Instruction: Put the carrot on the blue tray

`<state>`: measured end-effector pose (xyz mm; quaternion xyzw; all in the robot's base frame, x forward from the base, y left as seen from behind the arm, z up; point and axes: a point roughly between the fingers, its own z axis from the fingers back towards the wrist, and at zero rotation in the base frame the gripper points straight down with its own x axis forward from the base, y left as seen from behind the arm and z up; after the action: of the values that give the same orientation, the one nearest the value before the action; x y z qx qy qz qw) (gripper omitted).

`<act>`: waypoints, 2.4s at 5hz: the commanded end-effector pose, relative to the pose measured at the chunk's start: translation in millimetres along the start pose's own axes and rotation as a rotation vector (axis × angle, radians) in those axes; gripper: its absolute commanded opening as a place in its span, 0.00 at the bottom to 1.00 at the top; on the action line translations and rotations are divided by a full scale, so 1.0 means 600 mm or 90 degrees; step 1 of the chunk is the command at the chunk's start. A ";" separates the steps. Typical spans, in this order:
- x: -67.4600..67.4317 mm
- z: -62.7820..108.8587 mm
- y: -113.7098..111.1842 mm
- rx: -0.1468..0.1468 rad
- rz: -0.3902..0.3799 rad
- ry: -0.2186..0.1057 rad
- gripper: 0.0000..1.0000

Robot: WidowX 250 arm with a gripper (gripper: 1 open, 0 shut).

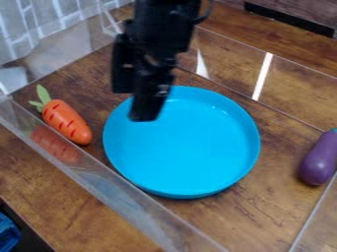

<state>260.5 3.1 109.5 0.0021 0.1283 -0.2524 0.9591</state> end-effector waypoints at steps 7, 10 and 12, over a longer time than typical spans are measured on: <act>-0.079 -0.099 0.174 0.100 -0.216 -0.022 1.00; -0.063 -0.152 0.214 0.108 -0.182 -0.042 1.00; -0.066 -0.154 0.205 0.097 -0.138 -0.056 1.00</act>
<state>267.8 130.0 18.1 0.0460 0.0684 -0.3763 0.9228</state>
